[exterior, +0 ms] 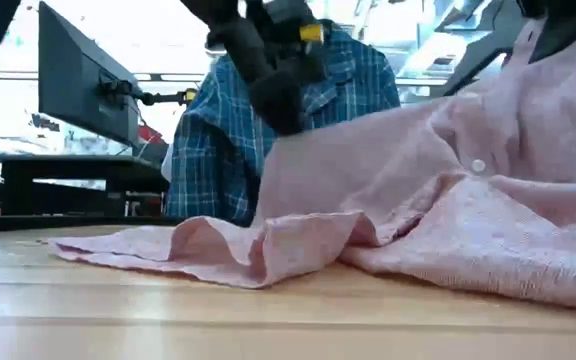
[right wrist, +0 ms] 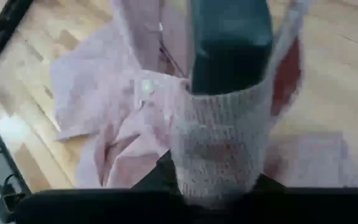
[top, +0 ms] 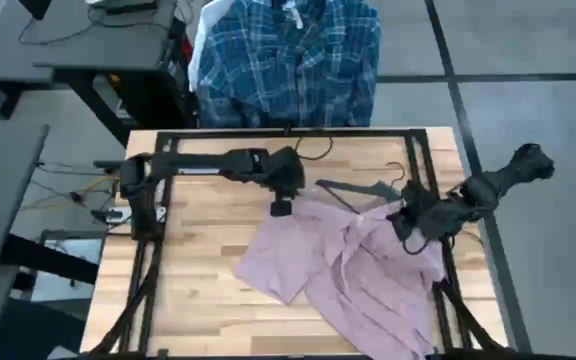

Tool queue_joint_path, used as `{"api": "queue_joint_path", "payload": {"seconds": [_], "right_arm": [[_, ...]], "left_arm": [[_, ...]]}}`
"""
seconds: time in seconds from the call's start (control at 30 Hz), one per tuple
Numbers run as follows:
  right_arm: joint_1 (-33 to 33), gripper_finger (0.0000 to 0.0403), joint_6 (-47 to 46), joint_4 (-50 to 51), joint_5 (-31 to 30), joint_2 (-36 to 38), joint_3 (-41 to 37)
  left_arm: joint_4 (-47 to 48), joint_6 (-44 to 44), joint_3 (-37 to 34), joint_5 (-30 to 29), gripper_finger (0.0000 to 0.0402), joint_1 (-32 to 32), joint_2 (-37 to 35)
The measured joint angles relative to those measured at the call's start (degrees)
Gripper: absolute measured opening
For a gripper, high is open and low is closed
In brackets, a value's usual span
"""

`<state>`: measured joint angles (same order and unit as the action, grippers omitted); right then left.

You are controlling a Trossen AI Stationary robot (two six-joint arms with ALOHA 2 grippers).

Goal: Hang clothes
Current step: Hang the pink polo shirt on the hanger rack

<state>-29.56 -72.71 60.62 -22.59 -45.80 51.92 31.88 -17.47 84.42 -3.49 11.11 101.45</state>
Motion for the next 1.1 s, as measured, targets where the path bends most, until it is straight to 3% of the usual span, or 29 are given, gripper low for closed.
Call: {"api": "queue_joint_path", "payload": {"seconds": [0.23,0.33,0.57,0.73,0.87,1.1], "right_arm": [[-1.77,0.0021,8.93,-9.41,-1.51,0.0,0.0],[-1.53,0.0021,9.36,-9.49,1.18,-1.2,0.0],[1.13,0.0021,12.54,-11.14,3.25,-8.14,0.0],[5.88,0.0021,22.67,-18.64,3.86,-12.78,0.0],[11.21,0.0021,34.03,-29.22,11.79,-16.93,0.0],[15.87,0.0021,46.93,-43.89,23.56,-25.72,0.07]], "left_arm": [[0.02,-1.95,0.04,-1.07,0.0,1.85,-1.83],[-1.62,-2.36,0.67,-1.77,0.0,1.79,-2.05],[-2.8,-3.18,10.87,-2.08,0.0,-1.96,-5.08],[-2.54,-3.16,19.03,0.2,0.0,-6.98,-5.16],[-2.61,-4.51,23.62,-0.63,0.0,-10.25,-5.25],[-1.66,-6.21,29.75,-7.19,0.0,-12.02,-5.07]]}}
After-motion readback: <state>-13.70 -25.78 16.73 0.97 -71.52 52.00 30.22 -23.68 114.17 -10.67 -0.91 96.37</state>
